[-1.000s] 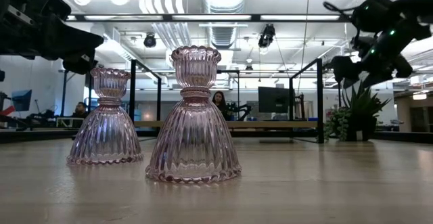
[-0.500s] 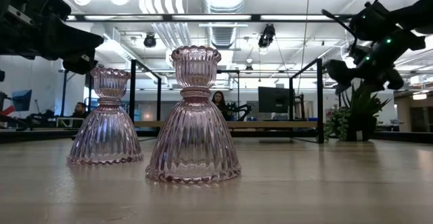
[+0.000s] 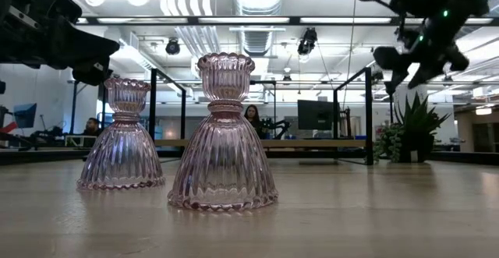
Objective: Pick & Place candle stick holders
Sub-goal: Put the top right black candle holder on the shelf
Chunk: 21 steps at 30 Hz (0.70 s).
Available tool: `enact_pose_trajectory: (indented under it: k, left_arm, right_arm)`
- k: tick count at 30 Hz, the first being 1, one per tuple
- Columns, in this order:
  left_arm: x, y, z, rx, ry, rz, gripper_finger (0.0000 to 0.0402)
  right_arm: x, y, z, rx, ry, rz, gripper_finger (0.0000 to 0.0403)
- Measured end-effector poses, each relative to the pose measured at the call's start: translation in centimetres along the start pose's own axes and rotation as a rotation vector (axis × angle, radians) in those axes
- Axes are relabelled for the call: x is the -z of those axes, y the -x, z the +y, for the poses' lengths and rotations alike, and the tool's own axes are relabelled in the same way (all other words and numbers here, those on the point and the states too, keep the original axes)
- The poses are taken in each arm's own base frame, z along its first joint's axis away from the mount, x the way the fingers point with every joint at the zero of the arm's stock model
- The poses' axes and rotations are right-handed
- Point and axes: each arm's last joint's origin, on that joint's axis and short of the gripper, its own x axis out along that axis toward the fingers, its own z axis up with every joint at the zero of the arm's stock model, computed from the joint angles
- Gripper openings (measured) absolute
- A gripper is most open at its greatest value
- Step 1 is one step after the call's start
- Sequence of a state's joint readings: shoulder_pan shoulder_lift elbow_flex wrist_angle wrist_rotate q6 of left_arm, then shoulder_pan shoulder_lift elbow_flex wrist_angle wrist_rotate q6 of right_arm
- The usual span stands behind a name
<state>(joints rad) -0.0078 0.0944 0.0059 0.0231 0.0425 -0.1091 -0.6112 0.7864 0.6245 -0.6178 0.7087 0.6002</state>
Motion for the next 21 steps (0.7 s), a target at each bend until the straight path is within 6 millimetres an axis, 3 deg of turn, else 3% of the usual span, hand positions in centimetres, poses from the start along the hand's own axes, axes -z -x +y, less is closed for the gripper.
enact_pose_trajectory:
  k: [5, 9, 16, 21]
  left_arm:
    - [0.0, 0.0, 0.0, -0.001, 0.0, 0.0, 0.0023]
    - [0.0, 0.0, 0.0, -0.001, 0.0, 0.0, 0.0023]
    - [0.0, 0.0, 0.0, -0.002, 0.0, 0.0, 0.0023]
    - [0.0, 0.0, 0.0, -0.002, 0.0, 0.0, 0.0023]
  right_arm:
    - [-2.3, 2.9, 2.0, -0.048, -0.001, -0.113, 0.0187]
    - [-5.3, 4.0, 3.8, -0.071, 0.043, -0.148, 0.0186]
    - [-11.2, 4.3, 8.0, -0.045, 0.449, -0.153, 0.0186]
    - [-14.9, 4.2, 9.1, 0.041, 0.708, -0.056, 0.0186]
